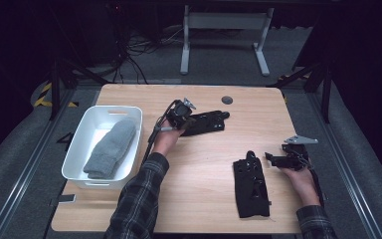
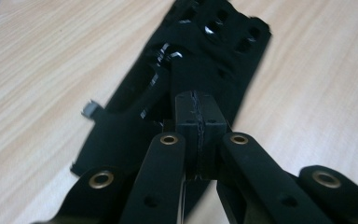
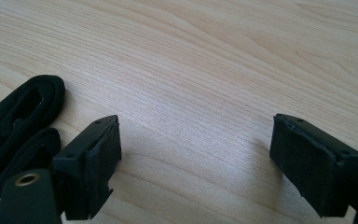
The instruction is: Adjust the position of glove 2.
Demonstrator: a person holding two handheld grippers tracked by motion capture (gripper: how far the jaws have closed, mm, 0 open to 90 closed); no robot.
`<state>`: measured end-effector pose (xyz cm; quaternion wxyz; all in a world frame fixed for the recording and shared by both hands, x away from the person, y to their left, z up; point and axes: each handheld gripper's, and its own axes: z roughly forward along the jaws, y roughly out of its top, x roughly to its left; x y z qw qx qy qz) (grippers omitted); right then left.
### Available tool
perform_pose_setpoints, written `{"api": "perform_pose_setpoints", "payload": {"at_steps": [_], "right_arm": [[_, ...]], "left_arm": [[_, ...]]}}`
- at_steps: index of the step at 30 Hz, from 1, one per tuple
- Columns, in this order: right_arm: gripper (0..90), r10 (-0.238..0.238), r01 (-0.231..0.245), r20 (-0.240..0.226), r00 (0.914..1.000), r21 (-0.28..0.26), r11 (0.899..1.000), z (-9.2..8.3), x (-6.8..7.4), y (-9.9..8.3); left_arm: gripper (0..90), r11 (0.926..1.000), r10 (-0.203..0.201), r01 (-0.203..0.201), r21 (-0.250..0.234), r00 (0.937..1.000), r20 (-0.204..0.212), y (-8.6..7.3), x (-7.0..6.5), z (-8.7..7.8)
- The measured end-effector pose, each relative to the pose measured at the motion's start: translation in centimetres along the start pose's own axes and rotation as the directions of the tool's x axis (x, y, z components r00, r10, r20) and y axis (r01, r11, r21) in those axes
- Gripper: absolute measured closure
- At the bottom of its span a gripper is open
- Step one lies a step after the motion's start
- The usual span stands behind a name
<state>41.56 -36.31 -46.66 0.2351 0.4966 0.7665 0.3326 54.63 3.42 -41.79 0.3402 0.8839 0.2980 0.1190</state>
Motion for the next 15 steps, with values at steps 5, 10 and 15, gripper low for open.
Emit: {"api": "perform_pose_setpoints", "payload": {"at_steps": [5,10,15], "right_arm": [[17.4,0.0,0.0,0.001,1.0,0.0,1.0,0.0,0.0,0.0],[17.3,0.0,0.0,0.001,1.0,0.0,1.0,0.0,0.0,0.0],[17.4,0.001,-0.001,0.001,1.0,0.001,1.0,0.0,0.0,0.0]], "left_arm": [[89.9,0.9988,0.024,-0.023,0.042,0.9995,-0.02,0.9,0.8,1.8],[89.9,0.9939,0.021,-0.018,0.109,0.9993,-0.029,0.8,1.4,3.5],[90.0,0.9931,0.004,-0.002,0.117,0.9998,-0.017,0.6,1.4,3.8]]}}
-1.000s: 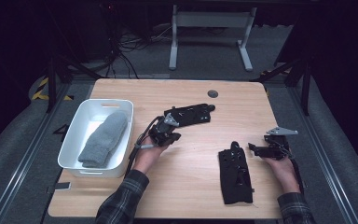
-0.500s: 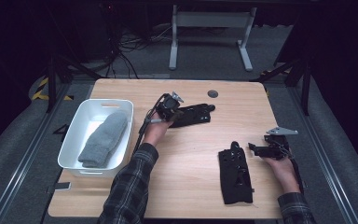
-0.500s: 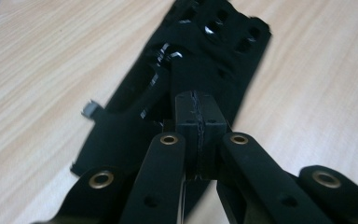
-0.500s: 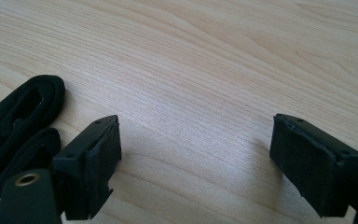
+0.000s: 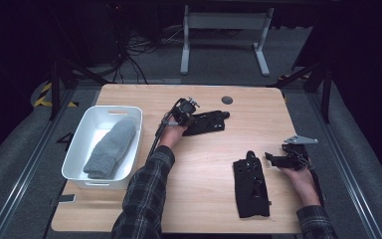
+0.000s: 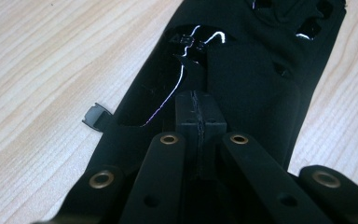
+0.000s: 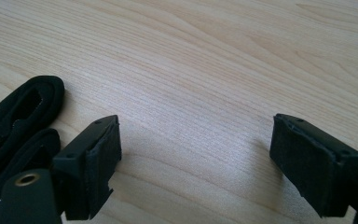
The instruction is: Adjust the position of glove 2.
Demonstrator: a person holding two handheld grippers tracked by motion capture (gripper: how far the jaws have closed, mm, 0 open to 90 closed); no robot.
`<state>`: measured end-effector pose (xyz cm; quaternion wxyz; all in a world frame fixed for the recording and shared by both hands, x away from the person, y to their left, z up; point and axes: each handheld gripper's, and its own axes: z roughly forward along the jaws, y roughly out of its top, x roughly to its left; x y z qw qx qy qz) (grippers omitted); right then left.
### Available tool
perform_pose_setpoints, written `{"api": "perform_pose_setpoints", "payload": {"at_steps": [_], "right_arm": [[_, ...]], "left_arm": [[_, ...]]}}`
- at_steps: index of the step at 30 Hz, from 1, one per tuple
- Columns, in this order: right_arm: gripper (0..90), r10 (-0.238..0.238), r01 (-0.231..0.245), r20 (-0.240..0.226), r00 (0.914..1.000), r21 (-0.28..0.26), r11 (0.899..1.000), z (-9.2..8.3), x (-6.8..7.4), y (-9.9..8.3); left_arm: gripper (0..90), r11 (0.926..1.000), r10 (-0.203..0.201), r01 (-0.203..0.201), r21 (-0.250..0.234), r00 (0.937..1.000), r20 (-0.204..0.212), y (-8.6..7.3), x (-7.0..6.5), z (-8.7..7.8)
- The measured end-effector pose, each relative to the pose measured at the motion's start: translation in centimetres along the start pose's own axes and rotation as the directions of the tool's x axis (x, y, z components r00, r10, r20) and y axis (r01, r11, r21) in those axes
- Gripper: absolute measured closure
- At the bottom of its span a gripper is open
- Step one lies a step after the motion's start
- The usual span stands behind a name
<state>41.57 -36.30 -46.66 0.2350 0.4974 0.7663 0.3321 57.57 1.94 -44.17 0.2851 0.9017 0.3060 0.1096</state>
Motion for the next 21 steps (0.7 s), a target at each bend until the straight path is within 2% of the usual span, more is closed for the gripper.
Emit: {"api": "perform_pose_setpoints", "payload": {"at_steps": [4,12,14,21], "right_arm": [[17.4,0.0,0.0,0.0,1.0,0.0,1.0,0.0,0.0,0.0],[17.4,0.002,-0.002,0.001,1.0,0.0,1.0,0.0,0.0,0.0],[17.4,0.002,-0.002,0.002,1.0,0.0,1.0,0.0,0.0,0.0],[17.4,0.003,-0.003,0.003,1.0,0.0,1.0,0.0,0.0,0.0]], "left_arm": [[90.0,1.0,0.003,-0.003,0.006,0.9999,0.016,-0.4,-0.4,-0.3],[90.0,0.9994,-0.003,0.005,-0.033,0.9963,0.086,-2.3,-2.1,-1.3],[90.0,0.9989,-0.011,0.016,-0.043,0.9937,0.112,-3.1,-2.8,-1.6],[90.0,0.998,-0.017,0.027,-0.057,0.9864,0.164,-4.8,-4.9,-2.6]]}}
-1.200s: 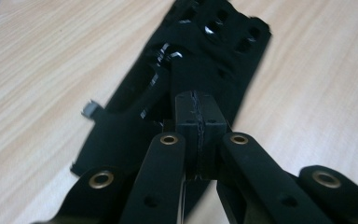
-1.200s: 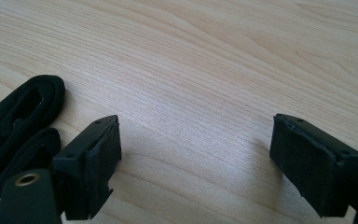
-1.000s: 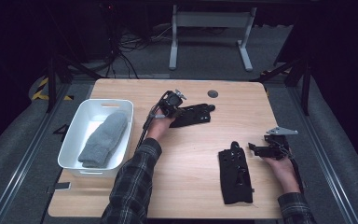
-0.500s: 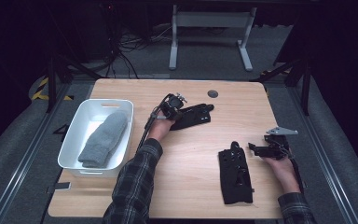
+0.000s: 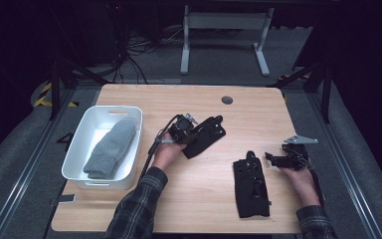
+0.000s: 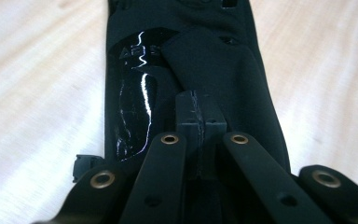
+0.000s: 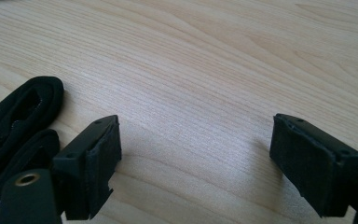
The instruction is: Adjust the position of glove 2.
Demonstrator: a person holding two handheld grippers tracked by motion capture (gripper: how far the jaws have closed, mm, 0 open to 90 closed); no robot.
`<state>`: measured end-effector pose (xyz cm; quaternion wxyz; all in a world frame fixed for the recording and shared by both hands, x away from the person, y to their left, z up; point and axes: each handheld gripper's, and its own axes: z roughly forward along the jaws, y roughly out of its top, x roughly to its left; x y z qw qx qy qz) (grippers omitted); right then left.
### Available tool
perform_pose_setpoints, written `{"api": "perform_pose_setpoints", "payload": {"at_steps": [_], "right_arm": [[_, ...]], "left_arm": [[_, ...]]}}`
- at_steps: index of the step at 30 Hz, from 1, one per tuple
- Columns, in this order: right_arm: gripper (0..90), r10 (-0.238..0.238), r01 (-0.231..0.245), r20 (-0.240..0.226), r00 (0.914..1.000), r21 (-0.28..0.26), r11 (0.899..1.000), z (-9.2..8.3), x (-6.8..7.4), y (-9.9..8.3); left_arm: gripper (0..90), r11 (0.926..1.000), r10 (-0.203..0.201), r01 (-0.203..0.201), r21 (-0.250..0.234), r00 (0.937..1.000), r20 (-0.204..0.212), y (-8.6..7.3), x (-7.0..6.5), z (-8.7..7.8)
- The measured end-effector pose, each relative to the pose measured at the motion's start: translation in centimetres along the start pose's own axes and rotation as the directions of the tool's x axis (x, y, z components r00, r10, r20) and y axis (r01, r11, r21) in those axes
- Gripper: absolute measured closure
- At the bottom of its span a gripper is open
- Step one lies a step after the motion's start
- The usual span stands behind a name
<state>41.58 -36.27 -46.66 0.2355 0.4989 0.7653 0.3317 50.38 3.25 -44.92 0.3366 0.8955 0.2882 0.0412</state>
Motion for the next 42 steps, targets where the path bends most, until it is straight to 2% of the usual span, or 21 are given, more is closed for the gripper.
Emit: {"api": "perform_pose_setpoints", "payload": {"at_steps": [13,22,28,32,33,34,35,42], "right_arm": [[17.4,0.001,-0.001,0.001,1.0,0.0,1.0,0.0,0.0,0.0],[17.4,0.001,-0.001,0.001,1.0,0.0,1.0,0.0,0.0,0.0],[17.4,0.0,0.0,0.003,1.0,-0.001,1.0,0.0,0.0,0.0],[17.4,0.0,0.0,0.002,1.0,-0.001,1.0,0.0,0.0,0.0],[17.4,0.001,-0.001,0.002,1.0,0.0,1.0,0.0,0.0,0.0],[17.4,0.0,0.0,0.003,1.0,-0.001,1.0,0.0,0.0,0.0],[17.4,0.0,0.0,0.002,1.0,-0.001,1.0,0.0,0.0,0.0],[17.4,0.001,-0.001,0.002,1.0,-0.001,1.0,0.0,0.0,0.0]], "left_arm": [[90.0,0.9998,0.018,-0.017,-0.005,0.996,0.088,-3.5,-3.7,-1.8],[90.0,0.9995,0.029,-0.028,-0.013,0.9909,0.131,-6.1,-7.4,-3.1],[90.0,0.9983,0.058,-0.057,-0.01,0.9878,0.144,-6.4,-8.9,-3.6],[90.0,0.9973,0.068,-0.063,-0.037,0.9882,0.137,-5.9,-8.8,-4.5],[90.0,0.9967,0.068,-0.063,-0.053,0.9907,0.117,-5.5,-8.6,-5.0],[90.0,0.9967,0.068,-0.063,-0.053,0.9907,0.117,-5.5,-8.6,-5.0],[90.0,0.9968,0.066,-0.062,-0.05,0.9942,0.085,-5.1,-8.0,-5.3],[90.0,0.9977,0.053,-0.05,-0.046,0.9969,0.058,-3.9,-6.3,-4.6]]}}
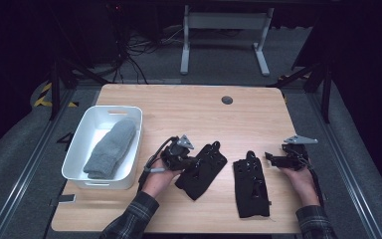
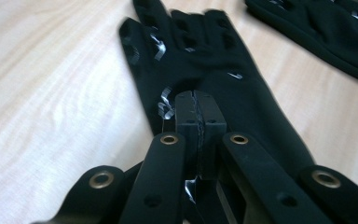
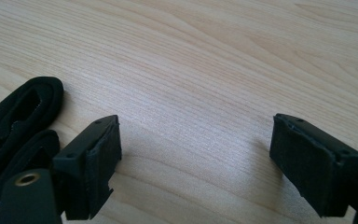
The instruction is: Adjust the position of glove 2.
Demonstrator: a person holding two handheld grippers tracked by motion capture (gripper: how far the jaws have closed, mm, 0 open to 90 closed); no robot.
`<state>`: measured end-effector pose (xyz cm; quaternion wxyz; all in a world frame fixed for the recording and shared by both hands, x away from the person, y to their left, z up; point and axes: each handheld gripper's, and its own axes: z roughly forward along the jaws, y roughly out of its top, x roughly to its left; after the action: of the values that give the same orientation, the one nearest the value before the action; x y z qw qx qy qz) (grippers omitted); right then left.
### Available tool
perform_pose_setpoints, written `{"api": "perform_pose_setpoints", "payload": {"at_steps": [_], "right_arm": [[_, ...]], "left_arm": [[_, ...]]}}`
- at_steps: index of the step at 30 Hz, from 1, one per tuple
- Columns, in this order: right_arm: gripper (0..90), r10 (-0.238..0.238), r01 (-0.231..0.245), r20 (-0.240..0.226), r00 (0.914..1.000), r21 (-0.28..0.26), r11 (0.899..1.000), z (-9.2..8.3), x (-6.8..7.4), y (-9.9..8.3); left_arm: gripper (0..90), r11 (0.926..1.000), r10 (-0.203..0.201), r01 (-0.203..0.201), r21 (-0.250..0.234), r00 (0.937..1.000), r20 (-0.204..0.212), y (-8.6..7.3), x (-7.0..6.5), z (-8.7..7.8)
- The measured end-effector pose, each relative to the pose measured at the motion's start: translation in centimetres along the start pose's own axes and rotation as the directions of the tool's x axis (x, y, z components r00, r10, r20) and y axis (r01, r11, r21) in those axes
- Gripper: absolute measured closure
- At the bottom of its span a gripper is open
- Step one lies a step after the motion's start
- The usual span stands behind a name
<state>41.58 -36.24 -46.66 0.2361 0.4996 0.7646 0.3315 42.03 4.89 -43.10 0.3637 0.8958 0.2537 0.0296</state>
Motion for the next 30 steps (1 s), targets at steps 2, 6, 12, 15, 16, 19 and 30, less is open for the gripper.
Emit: {"api": "perform_pose_setpoints", "payload": {"at_steps": [2,6,12,15,16,19,30], "right_arm": [[17.4,-0.001,0.001,0.0,1.0,0.0,1.0,0.0,0.0,0.0],[17.4,0.0,0.0,0.0,1.0,0.0,1.0,0.0,0.0,0.0],[17.4,0.0,0.0,0.0,1.0,0.0,1.0,0.0,0.0,0.0],[17.4,0.0,0.0,0.0,1.0,0.0,1.0,0.0,0.0,0.0],[17.4,0.0,0.0,0.0,1.0,0.0,1.0,0.0,0.0,0.0],[17.4,0.0,0.0,0.0,1.0,0.0,1.0,0.0,0.0,0.0],[17.4,0.0,0.0,0.0,1.0,0.0,1.0,0.0,0.0,0.0]], "left_arm": [[90.0,0.9999,-0.002,0.002,0.015,1.0,-0.004,0.4,0.4,0.6],[90.0,0.9995,-0.001,0.001,0.032,1.0,0.006,1.1,0.9,1.9],[90.0,0.997,0.008,-0.007,0.077,1.0,-0.005,0.8,0.9,3.2],[90.0,0.9963,-0.004,0.005,0.086,0.9998,-0.019,0.6,0.9,2.9],[90.0,0.9963,-0.007,0.009,0.086,0.9997,-0.025,0.4,1.0,2.8],[90.0,0.9949,-0.03,0.033,0.095,0.9991,-0.031,-0.2,0.9,2.2],[90.0,0.9919,-0.053,0.056,0.114,0.9982,-0.028,-3.0,-0.8,-0.2]]}}
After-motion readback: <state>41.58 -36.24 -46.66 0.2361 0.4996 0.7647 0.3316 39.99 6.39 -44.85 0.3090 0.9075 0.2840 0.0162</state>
